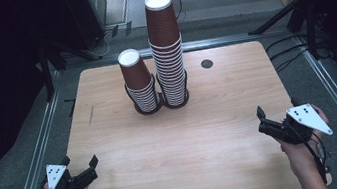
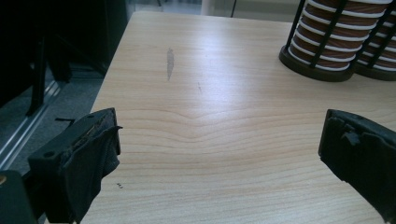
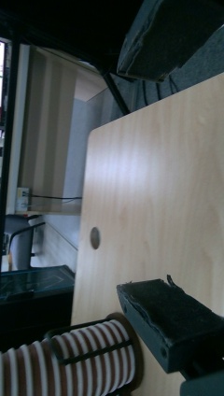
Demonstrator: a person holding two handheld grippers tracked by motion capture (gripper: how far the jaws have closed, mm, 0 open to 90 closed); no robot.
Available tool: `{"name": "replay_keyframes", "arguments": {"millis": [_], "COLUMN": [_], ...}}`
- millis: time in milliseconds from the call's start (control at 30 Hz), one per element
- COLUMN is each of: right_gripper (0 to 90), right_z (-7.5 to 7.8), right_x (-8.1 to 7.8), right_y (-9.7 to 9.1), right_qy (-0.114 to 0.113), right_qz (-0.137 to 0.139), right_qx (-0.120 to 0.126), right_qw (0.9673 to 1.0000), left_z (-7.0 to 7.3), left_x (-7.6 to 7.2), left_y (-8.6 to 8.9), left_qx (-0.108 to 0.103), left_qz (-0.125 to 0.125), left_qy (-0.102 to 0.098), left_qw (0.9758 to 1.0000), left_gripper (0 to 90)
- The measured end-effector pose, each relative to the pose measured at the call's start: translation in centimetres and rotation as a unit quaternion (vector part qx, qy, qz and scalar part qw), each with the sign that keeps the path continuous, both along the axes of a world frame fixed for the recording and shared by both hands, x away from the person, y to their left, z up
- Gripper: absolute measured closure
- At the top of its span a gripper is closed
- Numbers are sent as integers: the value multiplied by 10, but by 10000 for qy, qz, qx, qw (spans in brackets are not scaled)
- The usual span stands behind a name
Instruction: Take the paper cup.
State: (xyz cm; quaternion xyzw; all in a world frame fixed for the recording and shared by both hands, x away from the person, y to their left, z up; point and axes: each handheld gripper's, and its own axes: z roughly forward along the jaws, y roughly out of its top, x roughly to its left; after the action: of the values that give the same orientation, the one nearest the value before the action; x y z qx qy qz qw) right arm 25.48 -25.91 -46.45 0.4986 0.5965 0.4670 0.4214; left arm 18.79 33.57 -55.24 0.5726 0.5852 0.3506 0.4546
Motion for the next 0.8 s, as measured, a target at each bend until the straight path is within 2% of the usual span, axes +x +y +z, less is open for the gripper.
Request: {"name": "replay_keyframes", "arguments": {"millis": [67, 300, 400, 467, 800], "right_gripper": [0, 0, 0, 0, 0], "right_z": [12, 38, 43, 52, 74], "right_x": [5, 19, 23, 30, 51], "right_y": [8, 31, 38, 49, 81], "right_qy": [-55, -136, -154, -221, -225], "right_qz": [100, 312, 354, 487, 747], "right_qx": [49, 207, 206, 221, 252], "right_qw": [9999, 9992, 9990, 9983, 9966], "left_z": [0, 0, 0, 0, 0], "left_x": [0, 1, 1, 0, -1], "left_y": [0, 0, 0, 1, 1], "left_qx": [3, 8, -20, -39, -53], "left_qz": [-5, -15, -41, -79, -85], "left_qy": [4, 45, 8, -17, -26], "left_qw": [10000, 10000, 10000, 10000, 9999], "left_gripper": [0, 0, 0, 0, 0]}}
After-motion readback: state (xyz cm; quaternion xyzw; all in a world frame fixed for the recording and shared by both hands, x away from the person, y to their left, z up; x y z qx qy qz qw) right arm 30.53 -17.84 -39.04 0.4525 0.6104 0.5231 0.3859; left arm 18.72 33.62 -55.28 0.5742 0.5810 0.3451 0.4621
